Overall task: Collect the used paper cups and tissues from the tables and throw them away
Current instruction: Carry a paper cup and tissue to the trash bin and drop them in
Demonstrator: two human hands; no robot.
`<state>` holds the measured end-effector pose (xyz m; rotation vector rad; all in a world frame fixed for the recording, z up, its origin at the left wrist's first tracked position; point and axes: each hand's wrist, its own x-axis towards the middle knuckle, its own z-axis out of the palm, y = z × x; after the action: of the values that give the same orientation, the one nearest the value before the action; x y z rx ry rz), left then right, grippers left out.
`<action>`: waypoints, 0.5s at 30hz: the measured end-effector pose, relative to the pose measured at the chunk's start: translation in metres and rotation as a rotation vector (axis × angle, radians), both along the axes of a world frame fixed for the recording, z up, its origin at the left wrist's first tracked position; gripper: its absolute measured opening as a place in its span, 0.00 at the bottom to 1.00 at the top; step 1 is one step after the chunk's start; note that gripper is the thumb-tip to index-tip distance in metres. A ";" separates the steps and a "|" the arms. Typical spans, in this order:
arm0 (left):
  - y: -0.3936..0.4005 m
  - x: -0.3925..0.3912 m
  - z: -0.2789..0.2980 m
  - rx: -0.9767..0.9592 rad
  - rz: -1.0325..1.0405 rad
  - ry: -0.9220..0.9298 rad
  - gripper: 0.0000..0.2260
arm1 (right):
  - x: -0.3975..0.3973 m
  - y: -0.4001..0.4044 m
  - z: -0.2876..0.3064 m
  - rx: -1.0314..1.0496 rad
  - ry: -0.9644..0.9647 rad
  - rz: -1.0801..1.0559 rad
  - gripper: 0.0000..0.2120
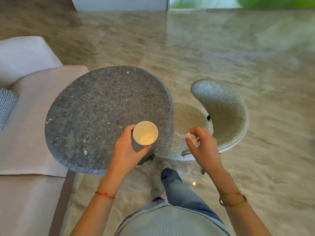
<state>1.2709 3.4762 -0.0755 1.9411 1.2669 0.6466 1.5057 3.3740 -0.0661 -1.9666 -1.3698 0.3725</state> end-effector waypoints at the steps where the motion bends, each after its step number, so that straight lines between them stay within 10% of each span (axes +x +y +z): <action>1: -0.008 0.006 0.002 0.010 -0.036 -0.002 0.29 | 0.002 -0.018 0.002 0.003 0.001 -0.040 0.06; 15: -0.135 0.177 0.022 0.080 -0.580 -0.067 0.29 | 0.084 -0.238 0.011 0.088 -0.001 -0.596 0.08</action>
<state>1.4481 3.3412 -0.0540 2.1901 0.5887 0.4587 1.5901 3.1356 -0.0551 -2.1792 -0.7269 0.0282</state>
